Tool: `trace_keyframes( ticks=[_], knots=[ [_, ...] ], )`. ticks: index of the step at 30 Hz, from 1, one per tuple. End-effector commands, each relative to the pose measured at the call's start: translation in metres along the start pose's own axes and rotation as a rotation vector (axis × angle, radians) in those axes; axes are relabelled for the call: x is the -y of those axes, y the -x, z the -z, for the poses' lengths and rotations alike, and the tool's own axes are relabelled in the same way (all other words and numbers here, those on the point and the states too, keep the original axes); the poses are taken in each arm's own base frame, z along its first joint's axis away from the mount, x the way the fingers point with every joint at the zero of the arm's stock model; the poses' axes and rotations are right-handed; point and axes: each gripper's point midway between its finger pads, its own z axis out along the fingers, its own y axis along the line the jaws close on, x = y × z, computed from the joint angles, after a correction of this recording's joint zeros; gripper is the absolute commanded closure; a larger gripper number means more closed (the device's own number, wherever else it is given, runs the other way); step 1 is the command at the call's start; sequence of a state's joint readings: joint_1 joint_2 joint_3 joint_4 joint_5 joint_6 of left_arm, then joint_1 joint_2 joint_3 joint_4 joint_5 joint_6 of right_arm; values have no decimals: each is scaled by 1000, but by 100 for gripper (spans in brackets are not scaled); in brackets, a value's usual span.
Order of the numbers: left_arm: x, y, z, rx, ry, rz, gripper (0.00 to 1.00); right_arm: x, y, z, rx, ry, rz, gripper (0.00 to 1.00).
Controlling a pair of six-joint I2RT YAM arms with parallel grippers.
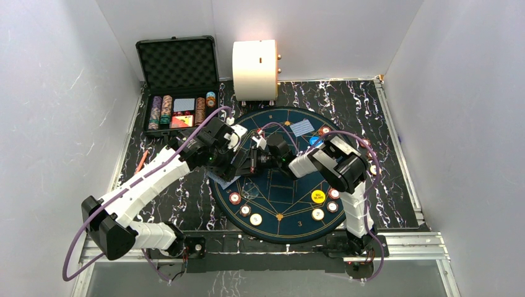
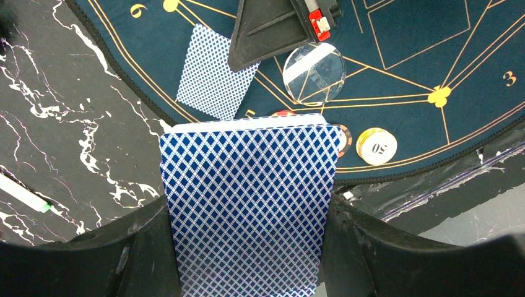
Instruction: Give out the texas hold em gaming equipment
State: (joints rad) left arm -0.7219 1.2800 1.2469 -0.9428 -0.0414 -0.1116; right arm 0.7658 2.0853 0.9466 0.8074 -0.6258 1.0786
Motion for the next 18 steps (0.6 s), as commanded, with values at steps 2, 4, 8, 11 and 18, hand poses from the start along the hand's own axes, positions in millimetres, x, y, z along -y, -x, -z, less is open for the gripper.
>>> trace_keyframes(
  ticks=[2, 4, 8, 11, 18],
  knots=[
    [-1, 9, 19, 68, -12, 1, 100, -1, 3, -7, 13, -19, 85, 100],
    [0, 8, 19, 66, -16, -1, 100, 2, 1, -6, 11, -36, 91, 100],
    [1, 8, 17, 63, -22, -1, 100, 7, 1, -7, 0, -61, 98, 95],
    [1, 9, 18, 65, -24, -2, 100, 8, 2, -5, 3, -79, 108, 86],
    [2, 7, 16, 60, -31, -3, 100, 8, 6, 0, -27, -183, 109, 55]
  ],
)
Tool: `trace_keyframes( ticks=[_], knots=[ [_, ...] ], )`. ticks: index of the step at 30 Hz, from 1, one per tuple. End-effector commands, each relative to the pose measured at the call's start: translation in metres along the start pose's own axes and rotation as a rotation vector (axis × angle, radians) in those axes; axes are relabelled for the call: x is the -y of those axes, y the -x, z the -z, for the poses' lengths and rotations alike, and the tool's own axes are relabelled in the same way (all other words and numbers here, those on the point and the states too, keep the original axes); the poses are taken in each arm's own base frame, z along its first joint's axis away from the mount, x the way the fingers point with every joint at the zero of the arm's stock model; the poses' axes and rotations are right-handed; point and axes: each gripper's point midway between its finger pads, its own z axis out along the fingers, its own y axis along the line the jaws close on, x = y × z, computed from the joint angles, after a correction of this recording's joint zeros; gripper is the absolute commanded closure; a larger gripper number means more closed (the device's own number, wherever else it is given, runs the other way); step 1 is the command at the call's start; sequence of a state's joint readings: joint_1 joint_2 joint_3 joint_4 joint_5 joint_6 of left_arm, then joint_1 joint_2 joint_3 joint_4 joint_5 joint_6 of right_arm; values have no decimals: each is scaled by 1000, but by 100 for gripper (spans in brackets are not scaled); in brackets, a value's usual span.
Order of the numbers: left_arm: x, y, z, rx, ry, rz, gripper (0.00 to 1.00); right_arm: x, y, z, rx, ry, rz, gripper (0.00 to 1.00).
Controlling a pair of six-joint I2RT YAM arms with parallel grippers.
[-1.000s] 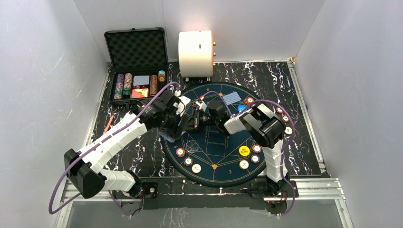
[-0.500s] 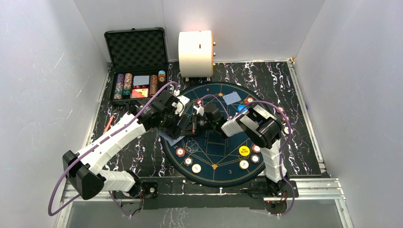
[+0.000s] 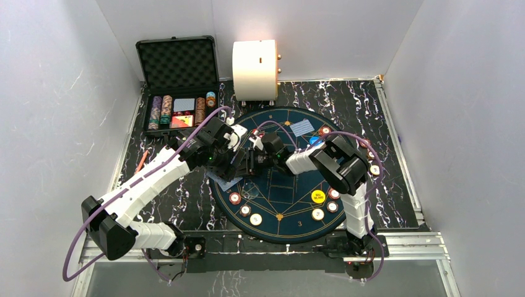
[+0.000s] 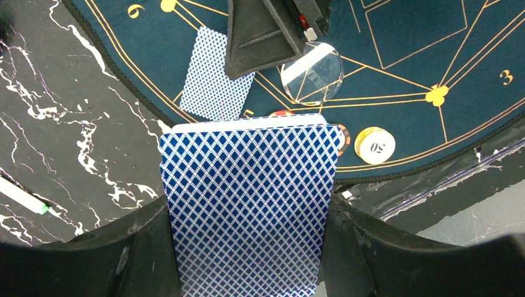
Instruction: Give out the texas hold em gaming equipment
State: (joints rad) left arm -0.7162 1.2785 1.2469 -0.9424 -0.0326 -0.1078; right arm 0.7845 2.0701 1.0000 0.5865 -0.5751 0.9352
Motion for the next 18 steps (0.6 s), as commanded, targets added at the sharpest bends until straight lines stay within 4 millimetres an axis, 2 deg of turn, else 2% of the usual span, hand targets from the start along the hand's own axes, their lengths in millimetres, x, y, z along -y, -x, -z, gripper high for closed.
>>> trace_keyframes(
  ticks=[1, 3, 7, 11, 13, 15, 18],
  knots=[
    [2, 6, 15, 59, -25, -5, 100, -10, 14, 8, 8, -75, 40, 51],
    [2, 5, 15, 56, -24, -5, 100, -13, 16, 15, 6, -112, 52, 42],
    [3, 3, 15, 51, -28, -9, 100, -18, 24, 45, -12, -187, 29, 34],
    [5, 3, 11, 32, -43, -20, 100, -31, 33, 102, 12, -243, 92, 25],
    [9, 2, 8, 18, -61, -27, 100, -24, 38, 135, 60, -291, 103, 17],
    [13, 2, 3, 5, -83, -35, 100, -24, 45, 161, 100, -234, 69, 13],
    [16, 3, -2, -9, -103, -52, 100, -45, 38, 165, 46, -106, 71, 9]
  ],
)
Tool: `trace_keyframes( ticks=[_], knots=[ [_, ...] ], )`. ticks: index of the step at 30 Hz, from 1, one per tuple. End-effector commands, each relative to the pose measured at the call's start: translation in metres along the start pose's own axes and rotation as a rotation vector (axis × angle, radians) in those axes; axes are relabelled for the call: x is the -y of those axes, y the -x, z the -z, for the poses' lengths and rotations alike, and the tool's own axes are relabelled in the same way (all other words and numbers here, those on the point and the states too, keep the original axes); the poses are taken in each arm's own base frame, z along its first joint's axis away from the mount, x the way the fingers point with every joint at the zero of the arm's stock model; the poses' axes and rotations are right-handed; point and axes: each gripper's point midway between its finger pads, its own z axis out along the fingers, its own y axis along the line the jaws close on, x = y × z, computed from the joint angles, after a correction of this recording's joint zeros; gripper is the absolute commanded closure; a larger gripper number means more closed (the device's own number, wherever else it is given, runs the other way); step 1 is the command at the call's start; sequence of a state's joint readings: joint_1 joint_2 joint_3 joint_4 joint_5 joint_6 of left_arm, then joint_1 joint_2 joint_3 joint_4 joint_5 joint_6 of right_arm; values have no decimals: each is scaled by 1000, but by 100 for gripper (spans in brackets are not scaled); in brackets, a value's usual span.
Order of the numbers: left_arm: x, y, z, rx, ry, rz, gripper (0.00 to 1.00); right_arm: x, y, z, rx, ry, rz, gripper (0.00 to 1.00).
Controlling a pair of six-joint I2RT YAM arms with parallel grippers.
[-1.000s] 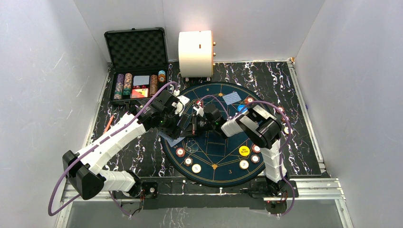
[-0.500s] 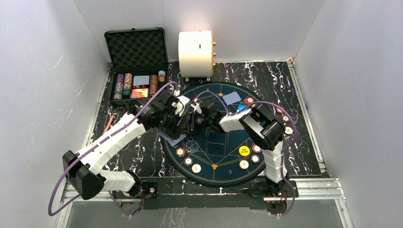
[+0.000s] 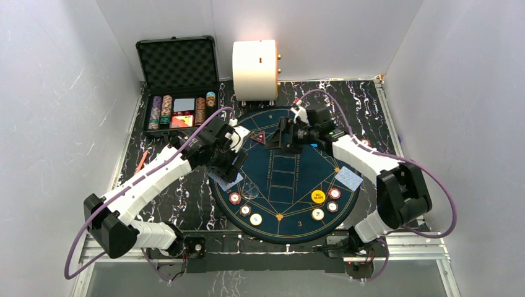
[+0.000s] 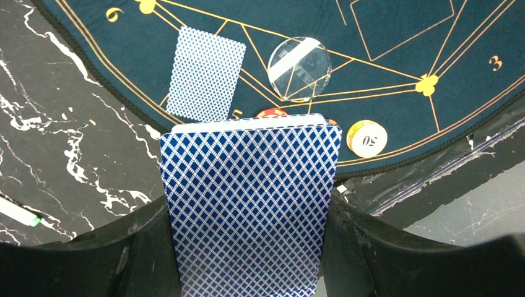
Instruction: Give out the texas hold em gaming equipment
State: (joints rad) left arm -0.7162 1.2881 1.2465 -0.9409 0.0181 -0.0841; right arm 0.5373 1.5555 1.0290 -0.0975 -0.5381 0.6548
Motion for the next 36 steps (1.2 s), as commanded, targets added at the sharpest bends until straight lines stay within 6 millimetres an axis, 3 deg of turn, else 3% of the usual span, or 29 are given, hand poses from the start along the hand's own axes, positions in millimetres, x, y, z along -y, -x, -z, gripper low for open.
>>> trace_keyframes(
  ticks=[1, 6, 12, 19, 28, 36],
  knots=[
    [10, 6, -1, 4, -61, -37, 100, -13, -19, 16, -113, 127, -10, 8],
    [16, 14, -1, 25, -66, -64, 100, -53, -8, 25, -85, 313, -36, 5],
    [27, 18, -6, 26, -92, -82, 100, -78, -21, 16, -134, 423, -61, 5],
    [34, 24, -6, 46, -113, -86, 100, -93, -33, 2, -168, 449, -63, 8],
    [39, 26, -3, 62, -131, -85, 100, -106, -58, -18, -220, 454, -63, 18],
    [40, 27, 1, 78, -135, -85, 100, -93, -55, -25, -212, 356, -30, 28]
  ],
)
